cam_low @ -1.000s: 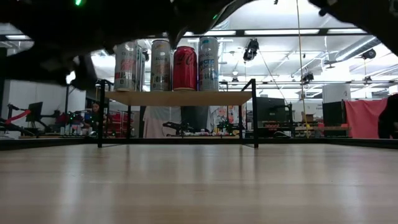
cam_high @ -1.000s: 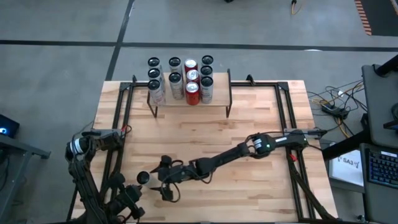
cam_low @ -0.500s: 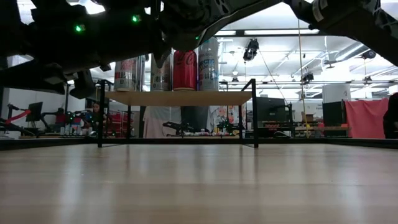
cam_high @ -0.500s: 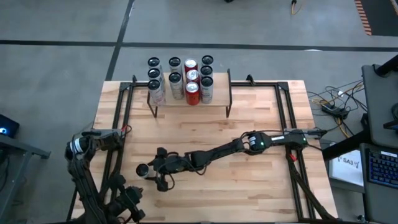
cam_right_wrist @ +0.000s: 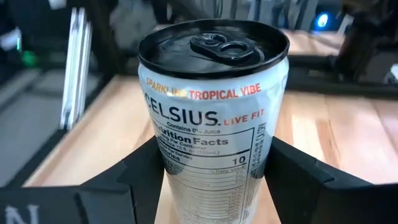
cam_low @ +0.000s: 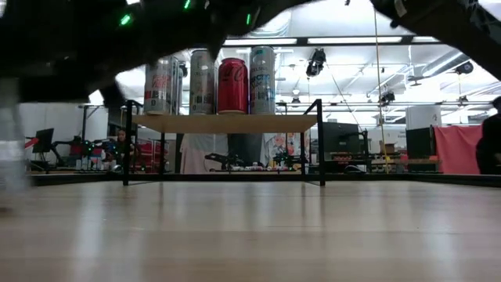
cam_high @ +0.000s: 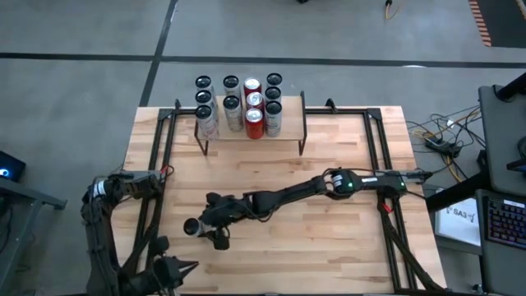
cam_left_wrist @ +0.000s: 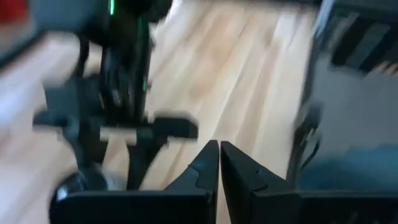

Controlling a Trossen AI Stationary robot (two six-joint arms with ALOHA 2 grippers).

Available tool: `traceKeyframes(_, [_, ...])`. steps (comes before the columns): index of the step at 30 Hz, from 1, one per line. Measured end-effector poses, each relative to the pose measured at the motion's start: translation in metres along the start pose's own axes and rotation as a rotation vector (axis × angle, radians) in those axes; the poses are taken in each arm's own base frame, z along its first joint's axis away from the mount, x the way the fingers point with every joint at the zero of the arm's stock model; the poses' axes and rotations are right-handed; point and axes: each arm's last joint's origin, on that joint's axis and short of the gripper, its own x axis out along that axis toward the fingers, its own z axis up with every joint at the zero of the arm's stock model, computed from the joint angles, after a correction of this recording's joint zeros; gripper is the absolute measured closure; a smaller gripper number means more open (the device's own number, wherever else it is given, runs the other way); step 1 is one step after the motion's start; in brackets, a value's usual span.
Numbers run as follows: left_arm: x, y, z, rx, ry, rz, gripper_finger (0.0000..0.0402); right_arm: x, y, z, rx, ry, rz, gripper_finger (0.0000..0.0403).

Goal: Place canned beverage on shelf
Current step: Put the white soda can aligned with the other white soda cans on the shelf

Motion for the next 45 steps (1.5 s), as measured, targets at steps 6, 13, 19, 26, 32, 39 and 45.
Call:
traceKeyframes(6, [-0.027, -0.001, 0.045, 0.039, -0.295, -0.071, 0.0402, -0.048, 0.012, 0.037, -0.099, 0.229, 0.013, 0.0184])
traceKeyframes(13, [-0.059, 0.009, 0.090, 0.127, -0.563, -0.028, 0.0402, -0.151, 0.029, 0.127, -0.067, 0.187, 0.006, 0.0184])
traceKeyframes(19, [-0.052, 0.014, 0.107, 0.233, -0.545, 0.040, 0.0402, -0.309, 0.073, 0.216, -0.101, -0.114, 0.043, 0.0184])
traceKeyframes(26, [-0.015, 0.015, 0.119, 0.301, -0.403, 0.105, 0.0402, -0.363, 0.124, 0.207, -0.169, -0.207, -0.015, 0.0184])
traceKeyframes(32, [0.021, 0.016, 0.125, 0.338, -0.297, 0.162, 0.0402, -0.358, 0.150, 0.158, -0.198, -0.142, -0.091, 0.0184])
traceKeyframes(39, [0.068, -0.002, 0.142, 0.576, -0.115, -0.058, 0.0402, -0.368, 0.145, 0.121, -0.093, -0.299, -0.115, 0.0184])
traceKeyframes(45, [0.090, -0.002, 0.149, 0.707, -0.174, -0.109, 0.0402, -0.354, 0.140, 0.065, -0.098, -0.281, -0.090, 0.0184])
